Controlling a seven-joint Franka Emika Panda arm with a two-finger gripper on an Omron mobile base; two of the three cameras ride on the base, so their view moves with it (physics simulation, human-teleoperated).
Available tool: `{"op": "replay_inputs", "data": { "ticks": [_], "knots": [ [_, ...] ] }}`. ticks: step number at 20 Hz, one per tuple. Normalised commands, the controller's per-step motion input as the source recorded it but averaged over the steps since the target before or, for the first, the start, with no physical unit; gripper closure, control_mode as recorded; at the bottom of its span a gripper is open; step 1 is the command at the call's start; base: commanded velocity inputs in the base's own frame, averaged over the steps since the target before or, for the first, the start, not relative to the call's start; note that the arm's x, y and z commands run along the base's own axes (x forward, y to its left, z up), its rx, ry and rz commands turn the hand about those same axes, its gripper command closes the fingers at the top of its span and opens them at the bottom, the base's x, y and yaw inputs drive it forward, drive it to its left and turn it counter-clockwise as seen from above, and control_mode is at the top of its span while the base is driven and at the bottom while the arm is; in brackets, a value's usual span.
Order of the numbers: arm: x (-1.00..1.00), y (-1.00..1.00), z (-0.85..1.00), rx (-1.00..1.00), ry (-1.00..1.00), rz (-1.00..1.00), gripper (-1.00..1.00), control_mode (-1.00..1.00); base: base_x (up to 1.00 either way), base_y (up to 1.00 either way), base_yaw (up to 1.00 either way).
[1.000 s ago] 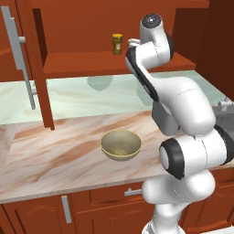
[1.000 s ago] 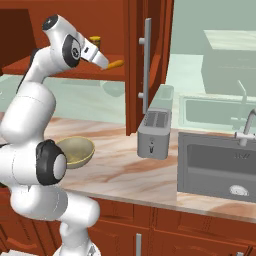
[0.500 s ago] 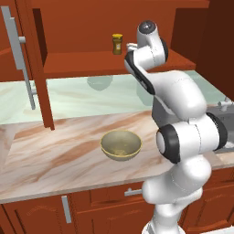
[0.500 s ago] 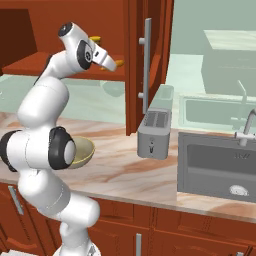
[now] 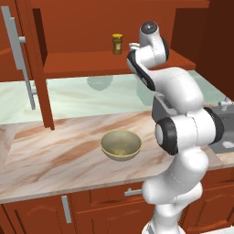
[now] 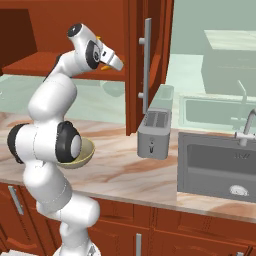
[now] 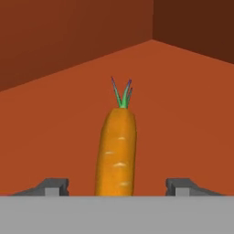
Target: Pick the carrot from the cabinet and place it in the bowl. Then pick the bowl and place it in the sink. Then turn on the sink facuet.
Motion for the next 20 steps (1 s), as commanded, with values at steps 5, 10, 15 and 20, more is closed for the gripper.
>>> {"op": "replay_inputs", "data": {
  "ticks": [5,10,15,20],
  "knots": [
    [0.02,-0.07,-0.07,0.0,0.0,0.0,1.0,-1.0,0.0,0.0,0.0],
    [-0.34,0.04,-0.04,0.0,0.0,0.02,1.0,-1.0,0.0,0.0,0.0],
    [-1.0,0.43,0.0,-0.02,-0.08,0.1,1.0,-1.0,0.0,0.0,0.0],
    [-1.0,0.54,0.0,-0.04,-0.06,0.11,1.0,-1.0,0.0,0.0,0.0]
  ]
}}
